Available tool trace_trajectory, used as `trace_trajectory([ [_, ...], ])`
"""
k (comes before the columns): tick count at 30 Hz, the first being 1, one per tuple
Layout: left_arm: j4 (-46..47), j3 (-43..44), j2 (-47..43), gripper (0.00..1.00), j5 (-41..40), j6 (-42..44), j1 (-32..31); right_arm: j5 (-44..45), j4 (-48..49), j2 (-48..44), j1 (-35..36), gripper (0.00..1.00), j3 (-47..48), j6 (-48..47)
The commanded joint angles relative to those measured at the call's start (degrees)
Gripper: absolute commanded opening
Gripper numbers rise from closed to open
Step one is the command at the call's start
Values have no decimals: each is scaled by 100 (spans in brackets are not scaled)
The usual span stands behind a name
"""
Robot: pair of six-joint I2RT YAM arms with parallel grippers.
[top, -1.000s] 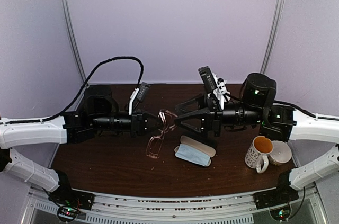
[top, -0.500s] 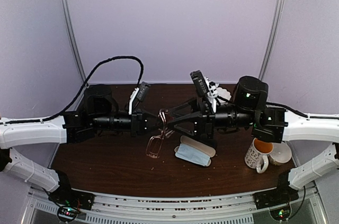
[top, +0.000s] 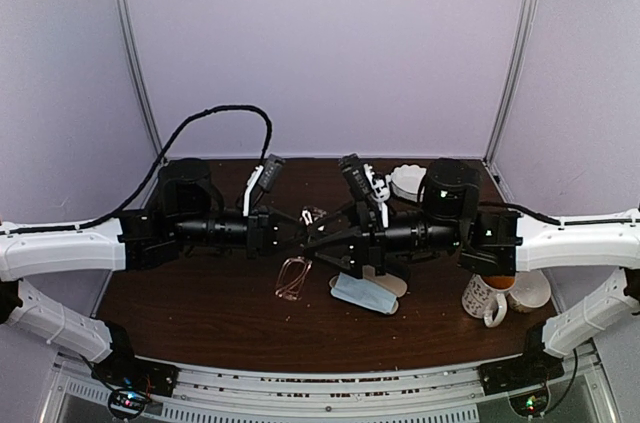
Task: Organize the sunglasses
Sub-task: Fold the left temple of the sunglasses with the sunglasses.
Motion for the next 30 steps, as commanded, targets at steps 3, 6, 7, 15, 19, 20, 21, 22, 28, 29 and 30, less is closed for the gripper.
trace_trajectory([
  [3,375,298,-76,0,186,79,-117,35,155,104,46,61,-67,-20],
  [6,370,340,-61,0,276,98,-165,94,141,124,47,61,-103,-56],
  [7,349,357,-57,0,290,121,-178,114,100,124,44,61,-104,-76],
  [15,-132,502,5,0,181,462,-190,502,-1087,-656,13,63,-178,-741],
  [19,-517,757,137,0,262,707,-190,905,-2076,-1310,-67,64,-333,-1179],
  [20,-598,839,188,0,336,767,-190,1041,-2277,-1480,-101,65,-410,-1264],
  [21,-664,927,251,0,413,821,-190,1218,-2508,-1633,-135,65,-543,-1329],
  [22,-728,1012,314,0,492,866,-190,1347,-2689,-1800,-186,65,-641,-1406],
  [28,-904,1452,784,0,1002,976,-206,1846,-3222,-2589,-656,62,-1144,-1497],
  [29,-918,1521,875,0,1081,983,-215,1826,-3227,-2673,-709,61,-1206,-1479],
  [30,-957,1603,968,0,1163,1001,-231,1789,-3227,-2739,-756,59,-1262,-1455],
])
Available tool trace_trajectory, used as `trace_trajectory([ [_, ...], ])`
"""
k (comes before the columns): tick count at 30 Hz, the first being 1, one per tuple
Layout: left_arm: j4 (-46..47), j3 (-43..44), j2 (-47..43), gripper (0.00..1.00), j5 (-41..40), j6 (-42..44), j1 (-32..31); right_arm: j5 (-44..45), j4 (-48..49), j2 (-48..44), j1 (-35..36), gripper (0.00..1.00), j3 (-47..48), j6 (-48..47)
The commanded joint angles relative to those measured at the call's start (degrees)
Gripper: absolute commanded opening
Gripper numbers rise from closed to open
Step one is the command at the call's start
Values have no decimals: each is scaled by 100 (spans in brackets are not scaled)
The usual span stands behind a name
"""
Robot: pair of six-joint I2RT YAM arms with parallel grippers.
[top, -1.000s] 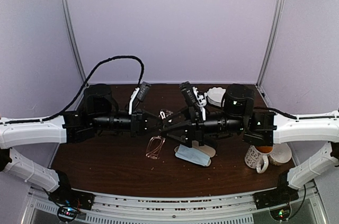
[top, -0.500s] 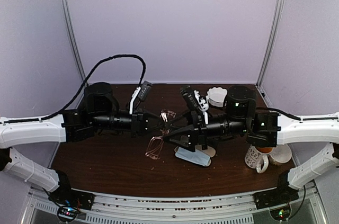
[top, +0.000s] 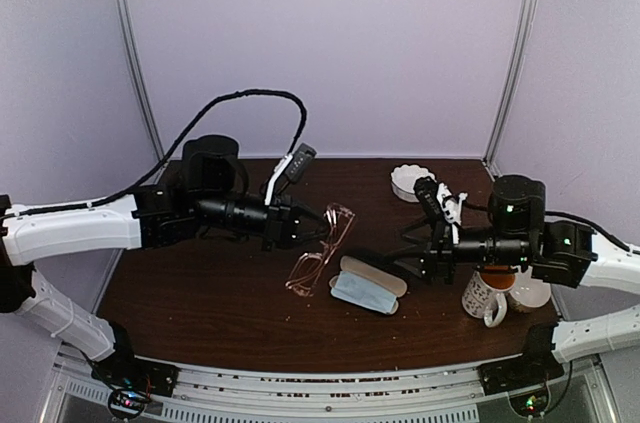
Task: Organize the sunglasses
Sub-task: Fold the left temple of the sunglasses with the sunglasses, then pass from the left arm to the right
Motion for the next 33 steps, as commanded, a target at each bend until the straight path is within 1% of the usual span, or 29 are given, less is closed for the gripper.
trace_trajectory([
  [1,-94,463,371,0,574,233,-76,230,-388,-336,-224,58,-256,-49],
  [7,-473,1103,916,0,900,432,-217,-159,-459,-427,-321,54,-426,-50],
  [16,-535,1440,1297,0,1185,454,-314,-357,-624,-709,-386,53,-559,-101],
  [21,-961,1718,1466,0,1267,685,-444,-384,-622,-848,-408,48,-667,-85],
  [23,-1027,1759,1493,0,1219,712,-461,-555,-586,-851,-411,47,-639,-39],
  [26,-1035,1766,1528,0,1200,709,-471,-1068,-467,-842,-407,47,-648,75],
  [29,-1035,1811,1581,0,1250,713,-485,-1322,-372,-851,-408,47,-582,235],
  [33,-1085,1909,1681,0,1258,741,-527,-1625,23,-890,-406,45,-487,495],
])
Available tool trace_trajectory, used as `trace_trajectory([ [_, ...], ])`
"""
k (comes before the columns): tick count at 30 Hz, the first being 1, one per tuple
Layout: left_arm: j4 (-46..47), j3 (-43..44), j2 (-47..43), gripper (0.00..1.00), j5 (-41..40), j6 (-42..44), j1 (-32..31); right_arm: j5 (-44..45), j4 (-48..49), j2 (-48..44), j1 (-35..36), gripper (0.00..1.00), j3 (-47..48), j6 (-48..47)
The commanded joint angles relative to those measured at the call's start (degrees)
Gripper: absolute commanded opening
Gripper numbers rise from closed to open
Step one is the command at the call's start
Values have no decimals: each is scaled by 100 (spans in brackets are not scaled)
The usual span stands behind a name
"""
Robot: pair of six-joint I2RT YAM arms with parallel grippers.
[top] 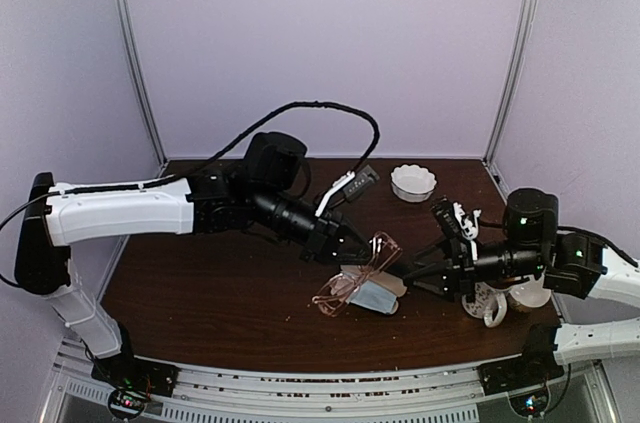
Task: Organize the sunglasses
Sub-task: Pass from the left arm to the right
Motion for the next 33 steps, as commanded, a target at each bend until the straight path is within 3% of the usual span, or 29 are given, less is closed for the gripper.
trace_trajectory([
  [1,56,283,120,0,120,151,-61,-507,511,-80,-23,44,159,318],
  [14,-209,472,305,0,83,286,-168,-726,550,271,-21,33,367,349],
  [22,-293,542,407,0,61,360,-192,-732,693,267,-26,31,352,451],
  [28,-337,571,443,0,54,406,-205,-770,706,337,-26,13,328,509],
  [33,-389,571,444,0,32,456,-205,-898,699,307,-26,13,251,570],
])
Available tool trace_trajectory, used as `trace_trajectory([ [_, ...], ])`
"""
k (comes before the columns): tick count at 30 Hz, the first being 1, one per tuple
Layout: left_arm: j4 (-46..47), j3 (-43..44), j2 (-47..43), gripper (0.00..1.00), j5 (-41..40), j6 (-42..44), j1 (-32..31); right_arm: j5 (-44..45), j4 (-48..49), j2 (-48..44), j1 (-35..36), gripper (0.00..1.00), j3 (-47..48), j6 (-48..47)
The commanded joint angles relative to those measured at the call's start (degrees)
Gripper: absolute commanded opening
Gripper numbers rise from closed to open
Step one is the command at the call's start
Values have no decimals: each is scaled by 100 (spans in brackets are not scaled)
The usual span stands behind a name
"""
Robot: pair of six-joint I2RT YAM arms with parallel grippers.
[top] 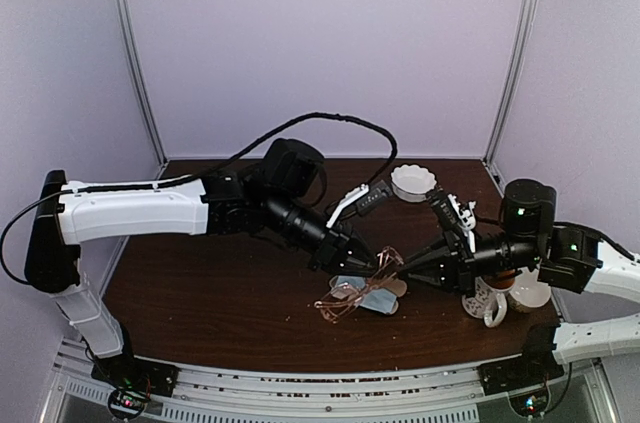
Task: Organize the sunglasses
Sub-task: Pass from the left arm to the right
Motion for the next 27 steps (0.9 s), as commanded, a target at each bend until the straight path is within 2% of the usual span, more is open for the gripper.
trace_trajectory([
  [1,111,193,28,0,-15,47,-43,-109,194,-49,-26,14,-9,54],
  [5,67,210,28,0,-27,87,-43,-92,127,-123,-25,29,-107,43],
  [8,23,220,28,0,-44,109,-43,4,31,-194,-25,34,-148,-6],
  [13,22,217,14,0,-44,127,-43,27,-88,-310,-24,35,-216,-101],
  [22,27,237,28,0,-27,118,-43,132,21,-104,-28,25,-285,-155],
  [27,18,227,38,0,-50,118,-52,170,197,2,-26,23,-270,-112],
])
